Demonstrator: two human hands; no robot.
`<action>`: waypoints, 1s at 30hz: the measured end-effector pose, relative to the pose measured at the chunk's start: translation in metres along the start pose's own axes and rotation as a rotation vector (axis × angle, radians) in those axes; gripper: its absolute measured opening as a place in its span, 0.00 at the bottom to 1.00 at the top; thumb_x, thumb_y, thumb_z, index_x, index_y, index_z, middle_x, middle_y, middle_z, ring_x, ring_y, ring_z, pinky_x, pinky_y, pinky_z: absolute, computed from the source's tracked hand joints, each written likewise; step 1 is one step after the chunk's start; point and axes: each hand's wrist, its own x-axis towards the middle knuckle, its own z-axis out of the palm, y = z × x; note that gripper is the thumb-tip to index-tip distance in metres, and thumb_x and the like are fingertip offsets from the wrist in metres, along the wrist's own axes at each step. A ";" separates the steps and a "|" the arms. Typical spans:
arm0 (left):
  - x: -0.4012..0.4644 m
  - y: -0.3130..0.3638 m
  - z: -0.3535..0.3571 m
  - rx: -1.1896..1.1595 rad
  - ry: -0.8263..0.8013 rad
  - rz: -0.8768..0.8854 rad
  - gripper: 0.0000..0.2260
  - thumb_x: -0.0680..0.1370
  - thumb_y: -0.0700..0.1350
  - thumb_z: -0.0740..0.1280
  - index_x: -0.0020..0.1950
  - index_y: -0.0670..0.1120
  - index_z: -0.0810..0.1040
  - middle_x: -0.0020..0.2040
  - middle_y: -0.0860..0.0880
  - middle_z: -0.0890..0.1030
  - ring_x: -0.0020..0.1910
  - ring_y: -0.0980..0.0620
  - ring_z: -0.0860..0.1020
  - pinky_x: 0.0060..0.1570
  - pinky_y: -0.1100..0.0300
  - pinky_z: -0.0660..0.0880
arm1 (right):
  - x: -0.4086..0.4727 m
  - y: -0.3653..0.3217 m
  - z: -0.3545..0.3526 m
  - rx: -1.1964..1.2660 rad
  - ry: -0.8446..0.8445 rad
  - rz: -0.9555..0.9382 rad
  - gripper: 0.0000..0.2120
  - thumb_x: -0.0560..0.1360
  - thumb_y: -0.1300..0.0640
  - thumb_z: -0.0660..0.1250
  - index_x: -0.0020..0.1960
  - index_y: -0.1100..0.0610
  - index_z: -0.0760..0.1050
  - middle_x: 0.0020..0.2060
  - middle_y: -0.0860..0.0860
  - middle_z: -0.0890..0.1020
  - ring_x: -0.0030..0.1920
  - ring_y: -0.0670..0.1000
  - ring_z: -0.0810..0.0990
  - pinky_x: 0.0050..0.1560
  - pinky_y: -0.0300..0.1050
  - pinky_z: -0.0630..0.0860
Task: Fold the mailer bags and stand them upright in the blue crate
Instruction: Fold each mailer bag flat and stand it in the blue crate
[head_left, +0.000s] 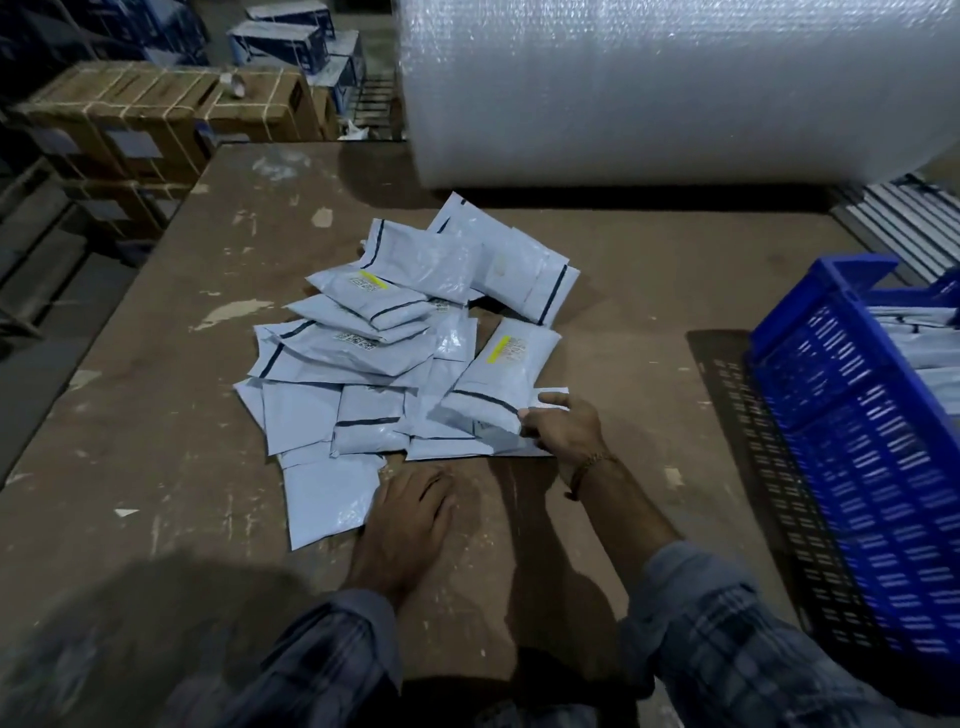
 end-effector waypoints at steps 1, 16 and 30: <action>-0.001 -0.001 0.002 -0.007 -0.008 -0.012 0.17 0.84 0.51 0.60 0.63 0.45 0.84 0.63 0.45 0.82 0.61 0.44 0.79 0.64 0.47 0.72 | -0.005 0.002 -0.011 0.047 0.029 -0.003 0.17 0.68 0.66 0.79 0.53 0.59 0.79 0.39 0.58 0.85 0.32 0.52 0.81 0.31 0.42 0.78; -0.005 0.015 0.000 0.005 -0.006 -0.147 0.16 0.85 0.50 0.59 0.63 0.45 0.82 0.60 0.45 0.82 0.57 0.41 0.79 0.59 0.44 0.76 | -0.129 0.090 -0.081 -0.251 0.173 -0.085 0.15 0.68 0.54 0.81 0.47 0.51 0.76 0.37 0.47 0.84 0.40 0.49 0.84 0.47 0.52 0.83; 0.024 0.108 -0.019 -0.123 -0.097 -0.224 0.17 0.87 0.57 0.56 0.72 0.55 0.73 0.74 0.51 0.73 0.71 0.48 0.72 0.69 0.48 0.73 | -0.084 0.110 -0.140 -1.183 0.162 -0.468 0.33 0.83 0.36 0.53 0.84 0.44 0.49 0.84 0.55 0.47 0.83 0.63 0.45 0.80 0.63 0.50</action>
